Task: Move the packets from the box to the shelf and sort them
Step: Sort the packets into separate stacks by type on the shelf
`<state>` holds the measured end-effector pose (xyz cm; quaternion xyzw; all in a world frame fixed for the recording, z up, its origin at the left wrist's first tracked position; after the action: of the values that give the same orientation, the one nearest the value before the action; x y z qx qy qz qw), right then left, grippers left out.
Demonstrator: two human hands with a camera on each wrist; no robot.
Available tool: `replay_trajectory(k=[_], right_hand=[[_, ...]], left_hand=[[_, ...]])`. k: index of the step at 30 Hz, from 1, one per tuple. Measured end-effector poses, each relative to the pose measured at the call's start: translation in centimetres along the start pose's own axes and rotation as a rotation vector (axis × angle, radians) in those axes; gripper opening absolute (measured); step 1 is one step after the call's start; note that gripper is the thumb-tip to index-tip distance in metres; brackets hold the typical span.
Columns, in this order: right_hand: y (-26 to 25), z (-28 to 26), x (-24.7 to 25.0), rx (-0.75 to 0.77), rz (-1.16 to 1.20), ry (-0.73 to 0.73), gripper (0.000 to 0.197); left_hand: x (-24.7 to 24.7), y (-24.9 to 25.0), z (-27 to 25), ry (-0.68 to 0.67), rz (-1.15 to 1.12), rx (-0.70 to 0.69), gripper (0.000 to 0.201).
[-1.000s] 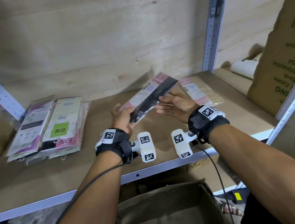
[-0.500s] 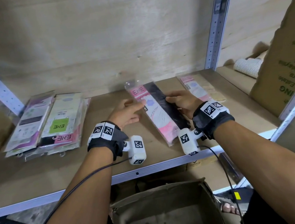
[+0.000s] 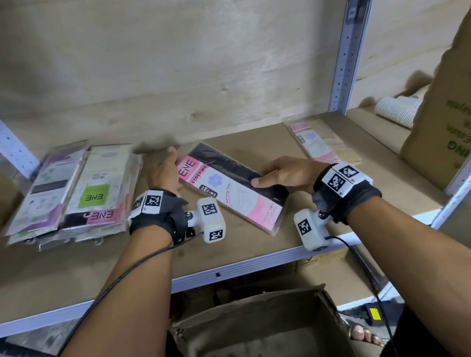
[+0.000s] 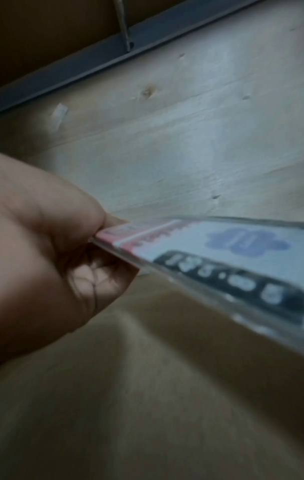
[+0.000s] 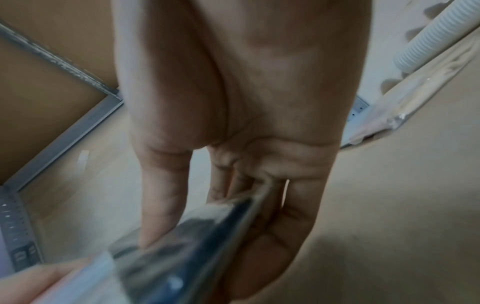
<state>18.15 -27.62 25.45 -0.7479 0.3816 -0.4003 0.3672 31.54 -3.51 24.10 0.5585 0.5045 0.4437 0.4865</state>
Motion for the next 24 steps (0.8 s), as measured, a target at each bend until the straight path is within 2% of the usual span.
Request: replay_trajectory(k=[2,4,9,12,16,18,21,24], right_hand=[[0.1,-0.4,0.2,-0.006,-0.018,-0.023,0.028],[0.1,-0.7,1.0,0.004,-0.039,0.03,0.041],[0.7,-1.4,2.2,0.034,0.046,0.09,0.033],[1.1,-1.6,2.7,0.053,0.058,0.077,0.028],[1.3,-1.7,3.6,0.104,0.094,0.13,0.024],[1.5,-1.7,3.8,0.102,0.083,0.121,0.019],[2.0,-2.0,4.1,0.093,0.091,0.102,0.012],[2.4,-2.4,4.3,0.085,0.108,0.083,0.012]], left_hand=[[1.0,-0.8,0.3,0.018,0.076,0.043,0.04],[1.3,-1.8,0.4,0.009,0.2,0.062,0.048],[1.4,-2.2,0.3,-0.026,0.289,0.057,0.057],[0.5,-2.0,0.4,-0.154,0.213,0.082,0.061],[-0.5,-2.2,-0.1,-0.345,0.149,0.148,0.064],[-1.0,-2.2,-0.3,-0.348,0.19,0.106,0.06],[-1.2,-1.3,-0.5,-0.232,0.335,-0.078,0.048],[-1.5,-0.7,-0.7,-0.229,0.368,-0.199,0.047]])
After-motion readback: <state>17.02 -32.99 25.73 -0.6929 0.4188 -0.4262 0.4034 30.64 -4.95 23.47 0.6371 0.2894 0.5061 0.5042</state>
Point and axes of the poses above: each hand's wrist, its own z-axis towards the middle knuckle, its own x-axis out of the back of the hand, y = z × x, the point moved 6 cm from there along z, towards the middle knuckle, and after that the axes turned 14 degrees about -y, right-handed, at the moved point
